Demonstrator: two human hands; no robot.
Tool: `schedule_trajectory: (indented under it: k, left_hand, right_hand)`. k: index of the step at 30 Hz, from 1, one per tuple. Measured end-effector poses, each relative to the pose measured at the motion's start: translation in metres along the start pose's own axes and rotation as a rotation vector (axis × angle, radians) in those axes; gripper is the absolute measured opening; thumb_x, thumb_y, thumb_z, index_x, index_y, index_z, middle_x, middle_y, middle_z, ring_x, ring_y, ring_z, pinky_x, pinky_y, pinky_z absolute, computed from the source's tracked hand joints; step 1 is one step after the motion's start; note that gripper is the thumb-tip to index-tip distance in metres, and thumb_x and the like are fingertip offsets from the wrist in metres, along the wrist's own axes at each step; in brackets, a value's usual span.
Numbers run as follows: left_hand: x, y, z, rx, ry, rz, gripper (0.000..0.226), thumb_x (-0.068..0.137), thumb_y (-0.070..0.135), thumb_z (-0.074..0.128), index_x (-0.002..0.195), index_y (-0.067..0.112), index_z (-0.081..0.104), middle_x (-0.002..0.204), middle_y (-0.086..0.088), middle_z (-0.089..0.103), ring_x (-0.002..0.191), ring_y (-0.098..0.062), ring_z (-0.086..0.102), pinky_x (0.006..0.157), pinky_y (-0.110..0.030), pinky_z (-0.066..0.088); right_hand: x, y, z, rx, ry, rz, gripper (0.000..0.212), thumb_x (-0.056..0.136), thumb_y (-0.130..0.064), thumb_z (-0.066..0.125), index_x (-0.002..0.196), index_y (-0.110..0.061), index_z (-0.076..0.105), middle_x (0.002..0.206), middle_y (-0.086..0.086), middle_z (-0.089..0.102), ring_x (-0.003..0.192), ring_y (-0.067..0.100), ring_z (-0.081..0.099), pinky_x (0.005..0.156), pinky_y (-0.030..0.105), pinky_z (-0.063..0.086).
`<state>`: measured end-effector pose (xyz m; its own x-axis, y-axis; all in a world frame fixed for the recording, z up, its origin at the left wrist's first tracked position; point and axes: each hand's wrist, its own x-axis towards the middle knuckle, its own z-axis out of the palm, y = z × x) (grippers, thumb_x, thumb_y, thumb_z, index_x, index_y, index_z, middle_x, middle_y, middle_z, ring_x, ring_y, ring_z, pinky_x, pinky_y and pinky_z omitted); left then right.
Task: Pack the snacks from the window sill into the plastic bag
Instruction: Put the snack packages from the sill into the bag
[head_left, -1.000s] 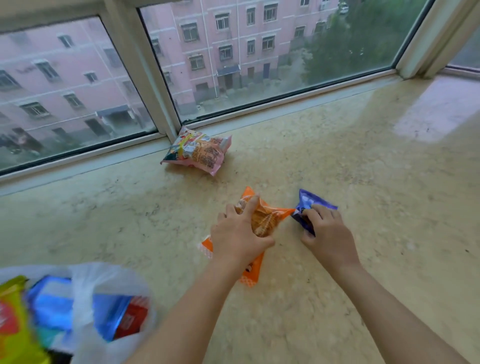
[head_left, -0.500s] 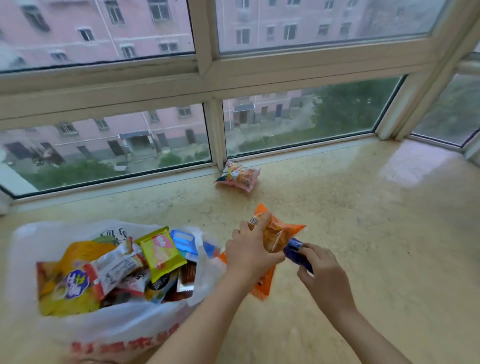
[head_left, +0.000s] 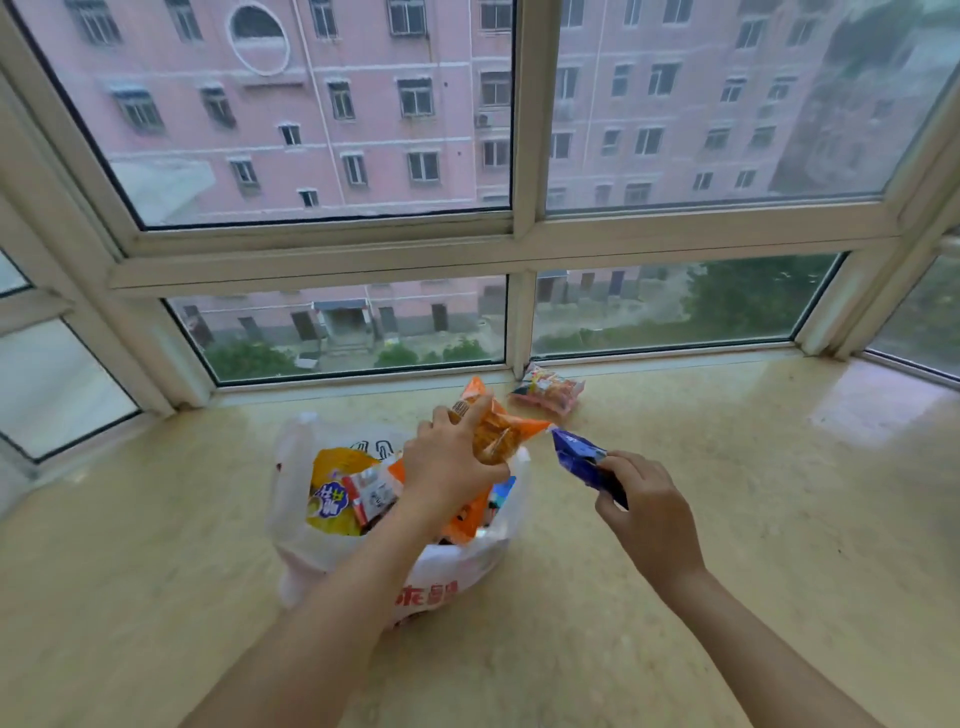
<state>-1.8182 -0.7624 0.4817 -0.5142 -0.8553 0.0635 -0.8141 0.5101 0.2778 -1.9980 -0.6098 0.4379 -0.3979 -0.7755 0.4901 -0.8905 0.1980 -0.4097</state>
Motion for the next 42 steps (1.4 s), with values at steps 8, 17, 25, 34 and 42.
schedule_trajectory:
  k: [8,17,25,34,42]
  left_hand:
    - [-0.002,-0.104,-0.026,0.073,-0.079,-0.131,0.09,0.072,0.067,0.06,0.146,0.051,0.012,0.128,-0.008,0.044,0.113,-0.027,0.048,0.08,-0.036,0.05]
    - [0.023,-0.178,-0.009,0.105,-0.243,-0.137,0.094,0.071,0.069,0.062,0.148,0.048,0.012,0.139,-0.01,0.04,0.126,-0.029,0.043,0.093,-0.04,0.046]
    - [0.048,-0.194,0.011,0.042,-0.265,-0.147,0.092,0.073,0.063,0.06,0.149,0.047,0.011,0.136,-0.008,0.043,0.126,-0.028,0.042,0.092,-0.037,0.045]
    - [0.08,-0.195,0.038,0.073,-0.288,-0.269,0.099,0.068,0.079,0.051,0.15,0.04,0.011,0.159,-0.015,0.013,0.144,-0.033,0.021,0.106,-0.044,0.035]
    - [0.1,-0.209,0.047,0.051,-0.343,-0.387,0.109,0.059,0.091,0.043,0.149,0.039,0.01,0.156,-0.003,0.024,0.137,-0.026,0.035,0.103,-0.038,0.037]
  right_hand:
    - [0.014,-0.095,0.051,0.054,-0.087,-0.163,0.042,0.053,0.002,0.081,0.091,-0.013,0.069,0.095,-0.002,0.069,0.082,0.018,0.061,0.053,0.018,0.045]
    - [0.024,-0.148,0.131,-0.051,-0.22,-0.153,0.048,0.042,-0.002,0.085,0.085,-0.016,0.069,0.088,-0.005,0.069,0.075,0.018,0.064,0.045,0.018,0.047]
    - [0.039,-0.155,0.162,-0.084,-0.267,-0.119,0.044,0.042,0.0,0.081,0.079,-0.019,0.066,0.082,-0.007,0.066,0.07,0.016,0.062,0.042,0.022,0.048]
    - [0.077,-0.135,0.211,-0.024,-0.396,-0.152,0.028,0.051,-0.012,0.066,0.077,-0.023,0.063,0.081,-0.011,0.065,0.07,0.013,0.06,0.046,0.019,0.045]
    - [0.116,-0.134,0.265,-0.07,-0.564,-0.271,0.033,0.045,-0.018,0.075,0.074,-0.029,0.062,0.078,-0.015,0.065,0.071,0.008,0.059,0.046,0.014,0.04]
